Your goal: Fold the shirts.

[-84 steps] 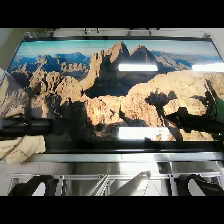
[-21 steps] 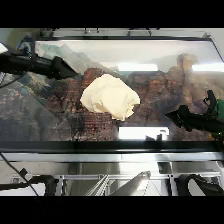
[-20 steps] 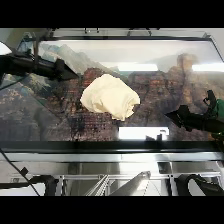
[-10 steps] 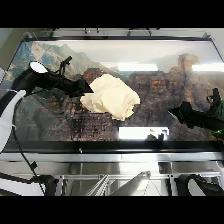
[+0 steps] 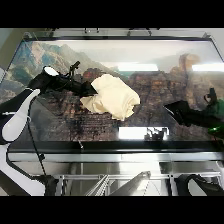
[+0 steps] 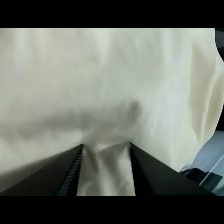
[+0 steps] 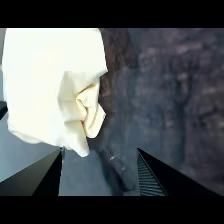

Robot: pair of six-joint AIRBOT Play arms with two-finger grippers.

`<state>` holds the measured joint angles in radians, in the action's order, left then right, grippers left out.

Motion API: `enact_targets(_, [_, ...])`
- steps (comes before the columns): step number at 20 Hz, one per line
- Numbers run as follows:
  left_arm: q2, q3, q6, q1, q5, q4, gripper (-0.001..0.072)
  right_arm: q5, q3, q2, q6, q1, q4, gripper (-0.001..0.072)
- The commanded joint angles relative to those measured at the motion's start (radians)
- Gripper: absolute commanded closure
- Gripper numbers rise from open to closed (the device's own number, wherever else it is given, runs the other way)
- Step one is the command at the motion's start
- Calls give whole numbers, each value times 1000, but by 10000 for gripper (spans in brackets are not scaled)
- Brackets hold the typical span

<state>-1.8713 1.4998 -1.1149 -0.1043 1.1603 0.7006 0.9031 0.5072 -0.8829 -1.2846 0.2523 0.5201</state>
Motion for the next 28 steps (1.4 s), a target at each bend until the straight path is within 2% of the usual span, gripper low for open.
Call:
enact_targets(1, [-66, 85, 23, -26, 66, -16, 365, -22, 0, -155, 290, -70, -215, 213])
enact_targets(2, [-79, 106, 23, -37, 86, -16, 365, -37, 1, -232, 406, -111, -335, 213])
enact_targets(3, [-89, 130, 23, -50, 108, -15, 481, -39, 9, -305, 524, -150, -459, 213])
enact_targets(4, [-96, 155, 31, -61, 129, -14, 709, -39, 27, -384, 638, -193, -571, 213])
enact_targets(5, [-100, 183, 35, -72, 150, -13, 698, -39, 56, -457, 713, -231, -637, 213])
enact_targets(6, [-99, 204, 40, -79, 164, -13, 693, -39, 100, -537, 740, -271, -674, 213])
enact_targets(10, [-99, 309, 40, -85, 237, -24, 692, -3, 323, -791, 738, -379, -690, 213])
enact_targets(14, [-99, 382, 39, -84, 279, -111, 692, 30, 473, -892, 682, -400, -689, 216])
enact_targets(15, [-99, 395, 38, -84, 279, -134, 691, 29, 489, -894, 682, -399, -690, 301])
enact_targets(16, [-99, 408, 36, -84, 280, -162, 692, 36, 502, -893, 680, -399, -690, 512])
enact_targets(17, [-99, 424, 37, -84, 303, -213, 691, 55, 511, -893, 658, -396, -690, 563])
enact_targets(18, [-99, 452, 42, -80, 357, -312, 691, 84, 515, -893, 639, -391, -690, 649])
enact_targets(19, [-99, 489, 63, -72, 428, -435, 691, 108, 517, -893, 628, -386, -690, 693])
enact_targets(20, [-99, 530, 77, -68, 484, -548, 646, 135, 517, -893, 625, -380, -689, 694])
enact_targets(21, [-98, 573, 72, -68, 500, -607, 310, 161, 517, -892, 625, -377, -690, 694])
enact_targets(22, [-91, 602, 38, -60, 481, -605, 55, 184, 517, -888, 624, -377, -689, 694])
enact_targets(24, [-56, 575, 21, -34, 408, -509, 30, 197, 517, -874, 622, -378, -682, 694])
enact_targets(26, [-14, 477, 3, -1, 364, -234, 29, 195, 517, -863, 621, -364, -628, 693])
enact_targets(27, [-5, 437, -25, 16, 370, -71, 28, 202, 517, -859, 613, -348, -576, 648])
enact_targets(28, [-4, 394, -66, 35, 378, 82, 28, 217, 517, -856, 595, -325, -513, 405])
